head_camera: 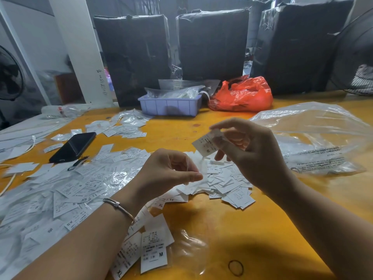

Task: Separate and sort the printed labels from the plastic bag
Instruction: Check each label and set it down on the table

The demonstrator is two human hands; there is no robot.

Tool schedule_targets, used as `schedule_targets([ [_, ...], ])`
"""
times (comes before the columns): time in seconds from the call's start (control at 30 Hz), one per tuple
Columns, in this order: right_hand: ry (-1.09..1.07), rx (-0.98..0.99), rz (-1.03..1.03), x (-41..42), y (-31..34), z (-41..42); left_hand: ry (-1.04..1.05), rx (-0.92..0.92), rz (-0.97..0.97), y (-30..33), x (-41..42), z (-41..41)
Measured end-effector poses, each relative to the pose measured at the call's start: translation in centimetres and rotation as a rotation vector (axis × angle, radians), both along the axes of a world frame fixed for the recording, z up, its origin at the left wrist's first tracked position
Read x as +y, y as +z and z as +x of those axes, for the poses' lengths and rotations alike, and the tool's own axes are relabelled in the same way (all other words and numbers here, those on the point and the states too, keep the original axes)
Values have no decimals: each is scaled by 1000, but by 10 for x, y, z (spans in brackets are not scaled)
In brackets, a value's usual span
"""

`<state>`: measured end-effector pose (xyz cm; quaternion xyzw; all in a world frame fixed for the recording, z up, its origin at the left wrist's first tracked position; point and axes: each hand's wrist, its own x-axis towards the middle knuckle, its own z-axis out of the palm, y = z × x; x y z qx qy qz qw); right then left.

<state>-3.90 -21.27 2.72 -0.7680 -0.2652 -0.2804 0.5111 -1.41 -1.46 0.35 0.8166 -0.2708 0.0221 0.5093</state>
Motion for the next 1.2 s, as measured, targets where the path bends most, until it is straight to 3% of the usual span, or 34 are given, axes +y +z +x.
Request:
schedule_targets([
  [0.13,-172,-133,-121,-6,0,4,10,-21,-7,-1,0,0],
  [0.33,3,178,-443,-3,-6,8,-22,-65,-40,1,0,-2],
  [0.67,-30,249,-385,-6,-8,13,7,-44,-49,2,1,-1],
  [0.9,-15,57,113,-14,4,9,6,-72,-92,3,0,-2],
  [1.2,53,-33,-39,-3,6,-2,-16,-81,-79,2,0,-2],
])
